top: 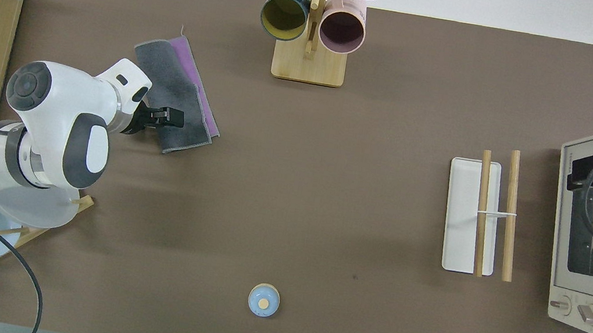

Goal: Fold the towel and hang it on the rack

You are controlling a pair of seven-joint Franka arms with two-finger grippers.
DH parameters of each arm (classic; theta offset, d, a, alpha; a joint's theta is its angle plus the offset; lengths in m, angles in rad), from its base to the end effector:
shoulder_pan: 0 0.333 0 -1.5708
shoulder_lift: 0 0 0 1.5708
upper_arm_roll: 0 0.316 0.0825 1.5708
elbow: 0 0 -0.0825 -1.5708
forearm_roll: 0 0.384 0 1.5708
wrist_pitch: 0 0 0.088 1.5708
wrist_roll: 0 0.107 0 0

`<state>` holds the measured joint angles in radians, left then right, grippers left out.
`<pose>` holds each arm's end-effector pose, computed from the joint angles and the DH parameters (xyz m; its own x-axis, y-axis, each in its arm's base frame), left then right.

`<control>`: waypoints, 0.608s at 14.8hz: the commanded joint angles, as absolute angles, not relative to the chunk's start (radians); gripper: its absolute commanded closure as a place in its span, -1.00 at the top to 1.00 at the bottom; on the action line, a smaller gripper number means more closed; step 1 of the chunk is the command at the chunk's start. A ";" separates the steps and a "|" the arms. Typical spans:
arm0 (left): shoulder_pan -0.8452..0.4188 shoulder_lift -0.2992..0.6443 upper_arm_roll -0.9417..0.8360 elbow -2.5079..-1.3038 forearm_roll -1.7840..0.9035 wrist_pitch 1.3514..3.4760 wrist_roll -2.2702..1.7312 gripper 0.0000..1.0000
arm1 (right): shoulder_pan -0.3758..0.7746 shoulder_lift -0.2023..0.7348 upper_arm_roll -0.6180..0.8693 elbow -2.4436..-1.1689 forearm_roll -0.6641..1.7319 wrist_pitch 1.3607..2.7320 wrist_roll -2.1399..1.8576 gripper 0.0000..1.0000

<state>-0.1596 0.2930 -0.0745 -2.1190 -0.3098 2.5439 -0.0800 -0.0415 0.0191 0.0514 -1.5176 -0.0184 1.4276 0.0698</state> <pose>0.5736 -0.1320 0.2859 0.9910 0.1051 0.0824 0.0836 -0.9693 0.2311 0.5453 0.0029 0.6270 0.9923 -0.0624 -0.1074 -0.0601 -0.9979 0.0249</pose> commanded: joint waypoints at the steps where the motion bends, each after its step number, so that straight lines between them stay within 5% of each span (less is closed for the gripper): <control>1: -0.150 0.299 -0.084 -2.128 -0.347 2.566 -0.051 -0.36 | -0.046 -0.008 0.054 -1.551 0.000 1.420 0.038 1.00; 5: -0.150 0.299 -0.084 -2.128 -0.357 2.559 -0.051 -1.00 | -0.066 -0.090 0.048 -1.748 0.133 1.576 -0.018 1.00; 9: -0.149 0.298 -0.083 -2.120 -0.357 2.545 -0.051 -1.00 | -0.058 -0.129 0.052 -1.839 0.216 1.658 0.047 1.00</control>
<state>-0.1596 0.2874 -0.0827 -2.1121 -0.3430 2.5442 -0.0775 -0.0489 -0.0736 0.0428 -1.7696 0.1600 1.6200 0.0180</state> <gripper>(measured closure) 0.952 0.000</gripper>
